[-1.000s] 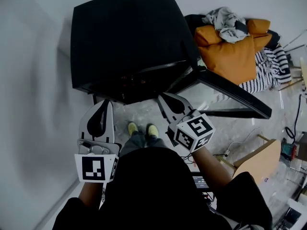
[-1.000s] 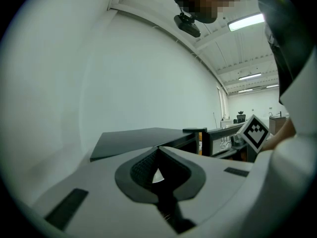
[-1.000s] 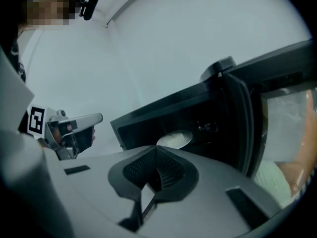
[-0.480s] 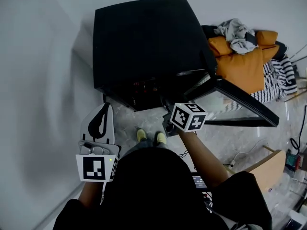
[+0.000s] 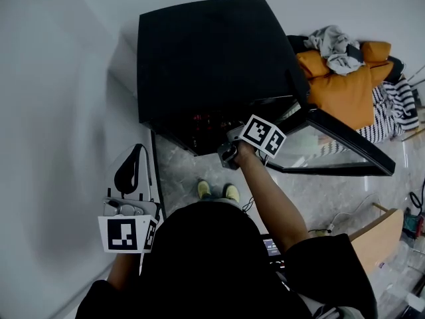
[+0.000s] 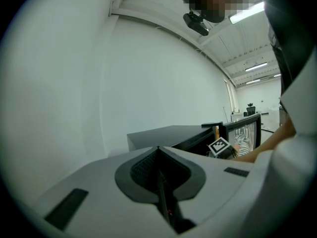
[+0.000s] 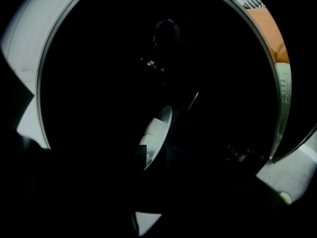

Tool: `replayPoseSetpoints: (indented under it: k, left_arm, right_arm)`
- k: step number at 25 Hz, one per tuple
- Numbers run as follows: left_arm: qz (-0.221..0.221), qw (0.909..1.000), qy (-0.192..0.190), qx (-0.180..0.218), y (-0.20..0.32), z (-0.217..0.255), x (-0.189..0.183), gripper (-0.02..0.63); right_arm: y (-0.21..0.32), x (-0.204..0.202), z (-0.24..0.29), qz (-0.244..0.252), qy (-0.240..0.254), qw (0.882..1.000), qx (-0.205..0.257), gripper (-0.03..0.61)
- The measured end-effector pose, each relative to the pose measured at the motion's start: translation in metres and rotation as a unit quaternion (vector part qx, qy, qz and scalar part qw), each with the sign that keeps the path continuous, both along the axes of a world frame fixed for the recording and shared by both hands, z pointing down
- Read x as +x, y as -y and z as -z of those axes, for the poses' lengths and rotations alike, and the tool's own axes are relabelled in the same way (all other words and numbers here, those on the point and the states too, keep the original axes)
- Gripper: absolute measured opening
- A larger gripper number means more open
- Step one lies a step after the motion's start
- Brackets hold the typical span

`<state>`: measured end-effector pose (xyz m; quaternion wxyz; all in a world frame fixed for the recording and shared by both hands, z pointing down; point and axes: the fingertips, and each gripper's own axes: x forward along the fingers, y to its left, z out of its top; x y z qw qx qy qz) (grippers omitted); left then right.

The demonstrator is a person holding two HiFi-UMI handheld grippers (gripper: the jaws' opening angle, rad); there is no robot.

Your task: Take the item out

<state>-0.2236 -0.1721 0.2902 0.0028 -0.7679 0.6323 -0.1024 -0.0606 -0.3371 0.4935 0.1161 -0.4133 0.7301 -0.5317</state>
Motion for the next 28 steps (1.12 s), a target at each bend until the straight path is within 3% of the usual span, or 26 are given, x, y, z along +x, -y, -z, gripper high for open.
replayPoseSetpoints:
  k: [10,28]
  left_arm:
    - [0.008,0.9999,0.008,0.001,0.002,0.002,-0.009,0.008]
    - [0.021,0.9997,0.011,0.002,-0.002,0.003,-0.011,0.008]
  right_arm:
    - [0.009,-0.008,-0.004,-0.003,0.039,0.999,-0.012,0.127]
    - [0.001,-0.004,-0.007,-0.042,0.141,0.987,-0.068,0.015]
